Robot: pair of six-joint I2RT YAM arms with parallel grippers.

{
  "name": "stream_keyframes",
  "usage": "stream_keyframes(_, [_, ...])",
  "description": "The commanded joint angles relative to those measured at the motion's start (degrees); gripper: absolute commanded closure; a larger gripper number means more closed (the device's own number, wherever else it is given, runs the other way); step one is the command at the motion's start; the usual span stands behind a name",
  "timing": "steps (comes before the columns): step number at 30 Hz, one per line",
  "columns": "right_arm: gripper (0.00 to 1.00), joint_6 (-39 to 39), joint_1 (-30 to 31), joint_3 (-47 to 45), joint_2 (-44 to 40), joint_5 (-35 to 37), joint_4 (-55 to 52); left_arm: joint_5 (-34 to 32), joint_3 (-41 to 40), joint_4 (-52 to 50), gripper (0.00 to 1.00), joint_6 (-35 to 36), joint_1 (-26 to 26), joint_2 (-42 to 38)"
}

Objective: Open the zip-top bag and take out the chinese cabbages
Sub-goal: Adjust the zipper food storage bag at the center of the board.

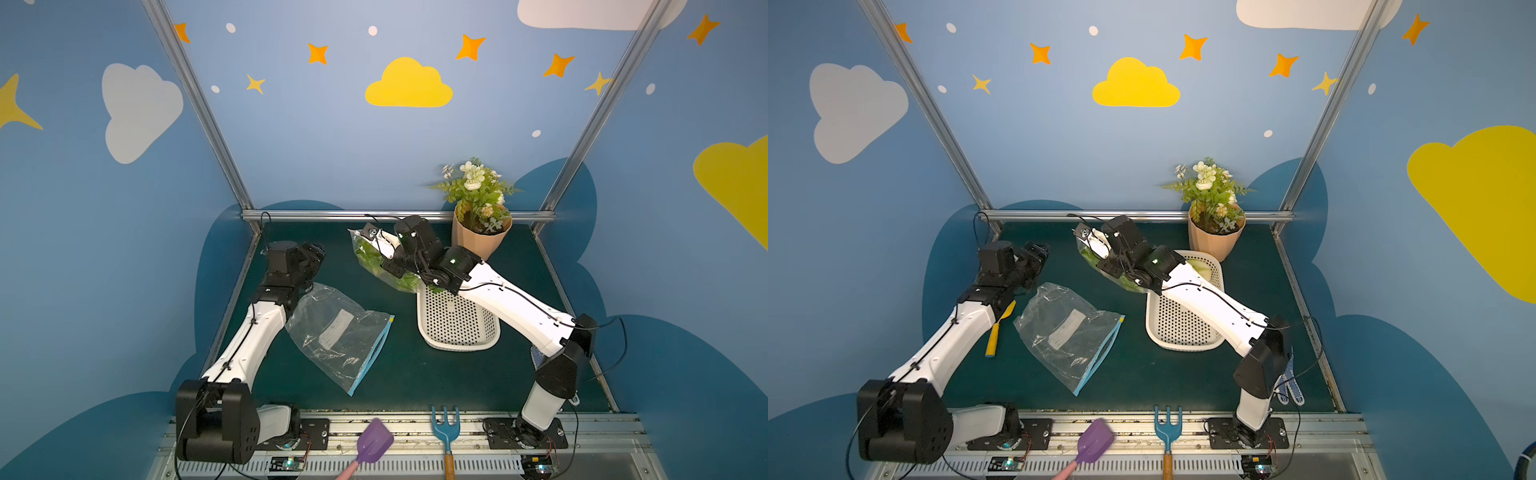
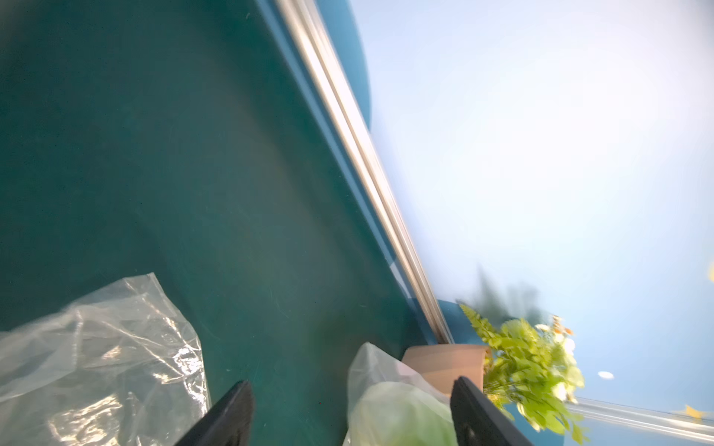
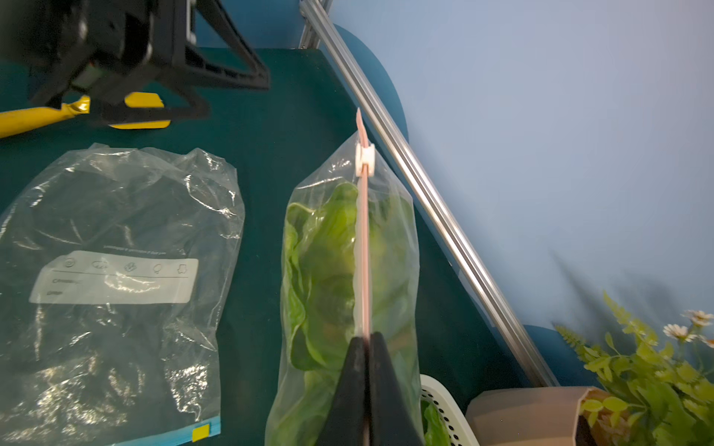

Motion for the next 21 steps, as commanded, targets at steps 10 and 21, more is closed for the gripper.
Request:
stream_keyframes(10, [1.00,2.21,2.84,-4.71,-5.49,-18.08,3.78,29.87,2.48,-12.59,0.19,23.33,13.42,-12.64])
stream_keyframes(21, [1.00,-0.42,2.50,-7.62,-2.86,-30.01,3.36,50.81,-8.48,8.90,0.20,19.08,15.14,-19.18])
